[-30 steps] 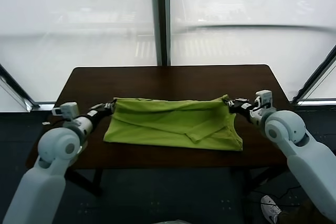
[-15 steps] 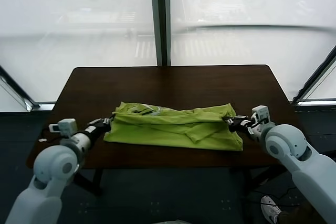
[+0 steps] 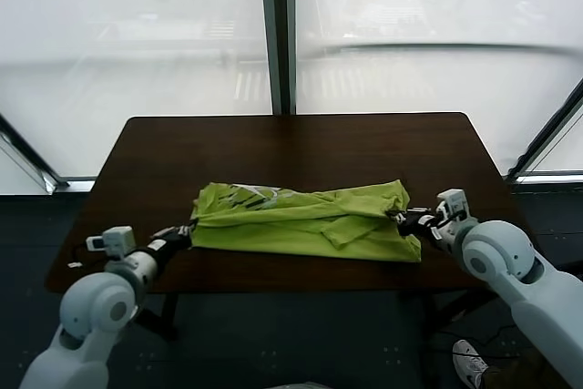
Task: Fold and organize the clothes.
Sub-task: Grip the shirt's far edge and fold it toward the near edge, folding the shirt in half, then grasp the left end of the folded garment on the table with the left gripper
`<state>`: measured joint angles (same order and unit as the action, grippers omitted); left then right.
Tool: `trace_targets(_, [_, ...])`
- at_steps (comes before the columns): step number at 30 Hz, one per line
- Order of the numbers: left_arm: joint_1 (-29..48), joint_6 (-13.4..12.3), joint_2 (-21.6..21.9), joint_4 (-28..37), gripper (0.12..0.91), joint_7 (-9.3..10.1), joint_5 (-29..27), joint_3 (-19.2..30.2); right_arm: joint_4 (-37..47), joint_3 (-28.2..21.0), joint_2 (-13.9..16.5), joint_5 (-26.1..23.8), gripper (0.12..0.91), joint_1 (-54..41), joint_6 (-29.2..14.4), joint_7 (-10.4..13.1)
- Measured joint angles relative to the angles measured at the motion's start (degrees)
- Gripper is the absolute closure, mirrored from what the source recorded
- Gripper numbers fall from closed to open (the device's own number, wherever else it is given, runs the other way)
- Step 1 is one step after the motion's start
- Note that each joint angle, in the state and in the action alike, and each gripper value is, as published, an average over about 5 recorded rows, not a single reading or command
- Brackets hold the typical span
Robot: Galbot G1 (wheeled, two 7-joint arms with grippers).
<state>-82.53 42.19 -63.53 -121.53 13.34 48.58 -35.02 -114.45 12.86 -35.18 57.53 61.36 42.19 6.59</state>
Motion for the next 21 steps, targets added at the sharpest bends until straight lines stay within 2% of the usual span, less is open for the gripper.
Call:
trace_targets(4, [-1.0,0.0,-0.3,-1.0,0.871,0.02,0.2,-0.5,-0.7,1.0,0.8,1.1,0.309,0.6,0.0,0.2])
trace_targets(6, [-1.5,0.0,-0.3,-1.6,0.813,0.14,0.2,-0.9,-1.0,1.7,1.2,1.7,0.201,0.8,0.0,0.1])
trace_targets(8, [-2.0,0.0,-0.4,-2.3,0.699,0.28,0.2,-1.4,-1.2,2.5,1.7,2.2,0.143,0.9,0.0,0.1])
trace_targets(10, [-2.6,0.0,-0.4,-3.1,0.586,0.36,0.2,-2.0,-1.2,3.3,1.9,2.6,0.127,0.8,0.0,0.0])
trace_targets(14, [-3.1,0.0,-0.1,-4.0,0.287,0.41,0.3,-3.2,-0.3,4.5,1.3,2.7,0.119,-0.3,0.0,0.1])
trace_targets(16, [-2.5,0.0,0.3,-3.8,0.187,0.74,0.4,-3.5,0.5,4.7,0.5,2.1,0.119,-1.2,0.0,0.2])
trace_targets(21, [2.7,0.0,0.7,-1.2,0.126,1.93,0.4,-2.0,3.6,4.4,-2.3,-0.5,0.12,-3.6,0.0,0.4])
